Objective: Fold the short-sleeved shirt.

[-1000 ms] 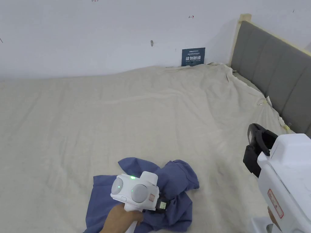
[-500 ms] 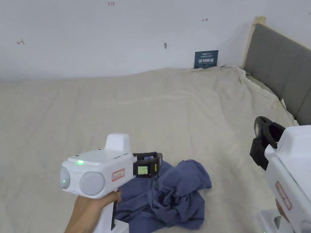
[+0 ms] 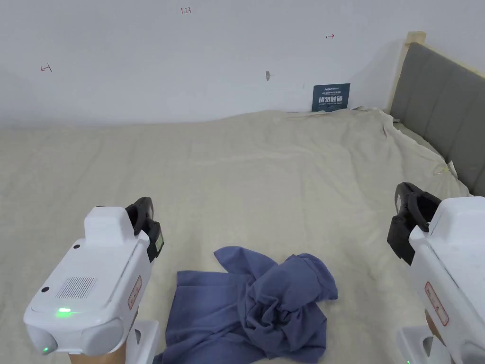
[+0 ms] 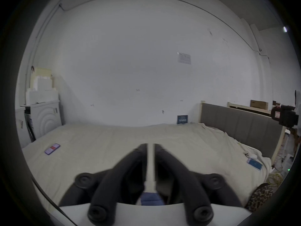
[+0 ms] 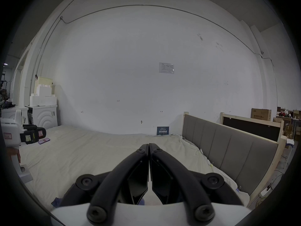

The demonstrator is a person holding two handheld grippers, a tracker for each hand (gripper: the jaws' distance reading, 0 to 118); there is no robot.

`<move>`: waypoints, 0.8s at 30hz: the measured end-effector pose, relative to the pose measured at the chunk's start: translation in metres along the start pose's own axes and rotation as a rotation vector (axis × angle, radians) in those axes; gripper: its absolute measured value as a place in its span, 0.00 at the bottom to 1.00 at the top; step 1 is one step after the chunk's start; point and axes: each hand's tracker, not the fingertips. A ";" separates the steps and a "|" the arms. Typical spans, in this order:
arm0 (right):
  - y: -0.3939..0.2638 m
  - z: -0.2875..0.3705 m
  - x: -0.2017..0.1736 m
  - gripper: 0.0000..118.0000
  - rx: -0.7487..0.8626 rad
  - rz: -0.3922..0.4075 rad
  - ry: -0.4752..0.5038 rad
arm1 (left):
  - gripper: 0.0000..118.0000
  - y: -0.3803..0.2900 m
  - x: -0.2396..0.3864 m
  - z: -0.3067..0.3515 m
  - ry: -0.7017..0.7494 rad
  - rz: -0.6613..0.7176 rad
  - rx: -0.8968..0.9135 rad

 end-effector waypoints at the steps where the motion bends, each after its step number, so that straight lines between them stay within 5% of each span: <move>1: 0.000 0.000 -0.001 0.00 0.000 0.002 0.001 | 0.00 -0.001 -0.001 0.002 -0.002 0.008 -0.001; 14: -0.001 0.000 -0.009 0.00 -0.001 0.000 0.023 | 0.00 0.000 -0.003 0.011 0.023 -0.008 -0.002; 24: -0.007 0.001 -0.009 0.00 -0.018 -0.027 0.022 | 0.00 -0.042 -0.022 -0.006 -0.006 0.179 -0.480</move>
